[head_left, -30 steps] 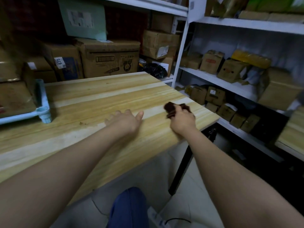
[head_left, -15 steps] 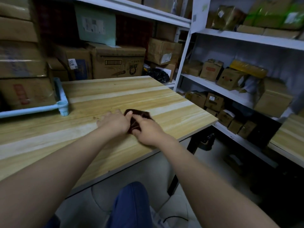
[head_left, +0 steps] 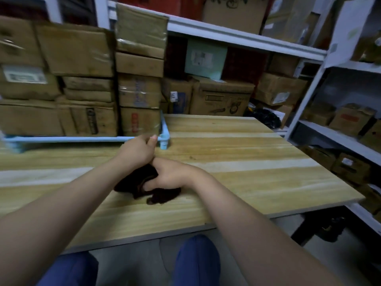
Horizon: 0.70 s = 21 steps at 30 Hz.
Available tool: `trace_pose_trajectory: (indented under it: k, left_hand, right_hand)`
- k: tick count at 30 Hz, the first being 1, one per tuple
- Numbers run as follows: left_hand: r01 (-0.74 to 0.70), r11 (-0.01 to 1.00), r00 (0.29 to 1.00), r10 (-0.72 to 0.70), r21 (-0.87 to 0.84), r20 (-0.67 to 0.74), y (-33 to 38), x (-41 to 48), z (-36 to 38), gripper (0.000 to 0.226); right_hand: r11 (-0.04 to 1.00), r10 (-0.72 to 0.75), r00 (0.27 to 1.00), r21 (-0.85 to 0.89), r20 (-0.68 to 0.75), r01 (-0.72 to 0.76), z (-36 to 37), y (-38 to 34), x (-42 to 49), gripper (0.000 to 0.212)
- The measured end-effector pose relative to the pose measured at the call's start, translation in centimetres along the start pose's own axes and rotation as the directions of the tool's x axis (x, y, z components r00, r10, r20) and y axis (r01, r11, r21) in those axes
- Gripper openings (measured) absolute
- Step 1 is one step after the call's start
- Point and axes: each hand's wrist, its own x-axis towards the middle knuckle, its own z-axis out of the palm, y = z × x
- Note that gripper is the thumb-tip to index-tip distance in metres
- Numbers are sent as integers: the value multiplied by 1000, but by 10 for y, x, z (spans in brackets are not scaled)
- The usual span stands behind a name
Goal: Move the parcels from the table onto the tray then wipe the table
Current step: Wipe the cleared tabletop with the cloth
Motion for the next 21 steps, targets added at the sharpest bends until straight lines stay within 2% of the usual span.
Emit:
trace_pose_trajectory:
  k: [2, 3, 5, 7, 8, 11, 13, 14, 18, 21]
  left_hand:
    - [18, 1000, 1000, -18, -24, -5, -13, -3, -17, 51]
    - [4, 999, 1000, -3, -37, 26, -15, -4, -18, 51]
    - [-15, 997, 994, 23, -77, 108, -25, -6, -24, 42]
    - [-47, 995, 978, 63, -86, 197, -34, -8, -24, 35]
    - [-64, 997, 971, 73, -47, 226, -38, -8, -24, 40]
    - [-104, 990, 969, 80, 93, 233, -41, -4, -20, 47]
    - [-116, 986, 965, 83, 120, 249, -41, 1, -17, 47]
    - [-126, 983, 961, 87, 135, 261, -41, 2, -15, 48]
    - [-147, 979, 962, 109, 139, 250, -40, 5, -13, 49]
    - [-111, 993, 971, 98, 47, 219, -42, 6, -21, 52]
  right_hand:
    - [997, -46, 998, 57, -38, 48, -4, -2, 13, 73]
    - [994, -29, 996, 100, -82, 37, -6, 6, 17, 83]
    - [996, 14, 987, 84, -159, 0, -13, 15, 26, 81]
    - [996, 71, 973, -40, -222, -82, -21, 23, 31, 71]
    - [987, 102, 967, -101, -232, -128, -26, 24, 32, 69]
    - [944, 198, 973, -243, -119, -222, -41, 19, 24, 78]
    - [925, 263, 965, -283, -7, -254, -45, 14, 18, 84]
    - [923, 280, 960, -280, 20, -264, -44, 11, 18, 81]
    - [950, 310, 951, 25, 13, -310, -34, 10, 29, 48]
    - [940, 263, 962, 243, -67, -240, -37, 6, 34, 46]
